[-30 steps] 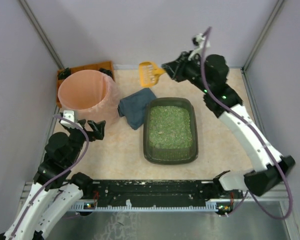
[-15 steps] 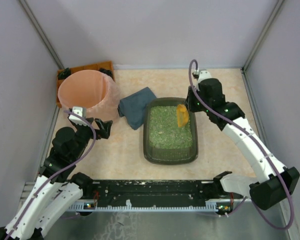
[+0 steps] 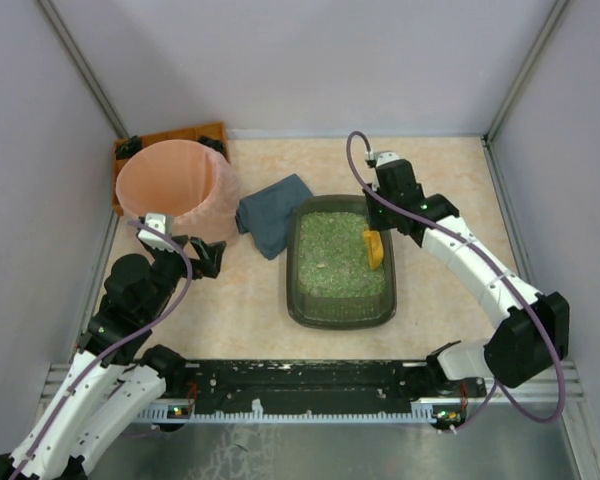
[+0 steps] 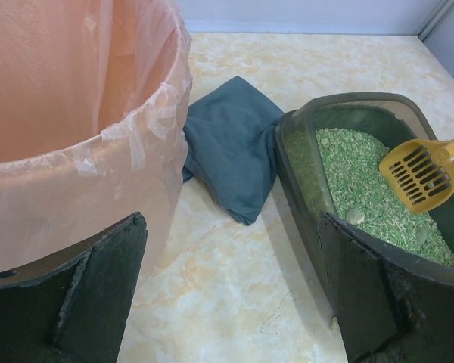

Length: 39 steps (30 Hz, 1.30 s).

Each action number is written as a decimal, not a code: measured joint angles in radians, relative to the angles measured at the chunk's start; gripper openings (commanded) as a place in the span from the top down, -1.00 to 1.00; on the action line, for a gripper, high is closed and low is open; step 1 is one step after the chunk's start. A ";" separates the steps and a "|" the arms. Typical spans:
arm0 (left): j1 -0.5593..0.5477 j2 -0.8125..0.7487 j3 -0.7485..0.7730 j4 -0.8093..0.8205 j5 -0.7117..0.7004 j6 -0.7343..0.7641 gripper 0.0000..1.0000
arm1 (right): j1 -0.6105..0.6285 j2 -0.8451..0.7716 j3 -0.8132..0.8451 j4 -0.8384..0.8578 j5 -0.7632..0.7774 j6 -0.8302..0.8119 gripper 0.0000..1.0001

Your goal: Clean the litter box

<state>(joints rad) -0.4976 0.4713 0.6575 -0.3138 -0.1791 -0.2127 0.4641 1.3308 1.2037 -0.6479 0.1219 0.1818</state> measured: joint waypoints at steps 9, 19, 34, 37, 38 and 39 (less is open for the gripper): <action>0.000 0.000 0.000 0.000 0.015 0.000 -0.97 | -0.016 -0.008 -0.080 0.127 -0.094 0.051 1.00; 0.000 0.016 0.000 0.001 0.026 -0.001 -0.97 | -0.167 -0.106 -0.286 0.379 -0.335 0.187 1.00; 0.000 0.038 -0.006 0.022 0.041 -0.001 -0.97 | -0.114 0.009 -0.573 0.970 -0.502 0.620 1.00; 0.000 0.038 -0.006 0.023 0.042 -0.001 -0.97 | -0.104 0.037 -0.600 1.015 -0.513 0.670 1.00; 0.000 0.038 -0.006 0.023 0.042 -0.002 -0.97 | -0.102 0.043 -0.607 1.022 -0.515 0.685 1.00; 0.000 0.038 -0.006 0.023 0.042 -0.002 -0.97 | -0.100 0.050 -0.612 1.028 -0.523 0.705 1.00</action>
<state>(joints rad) -0.4976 0.5091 0.6514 -0.2913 -0.1375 -0.2142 0.3637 1.3804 0.5915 0.3798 -0.4011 0.8864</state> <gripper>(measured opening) 0.988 0.207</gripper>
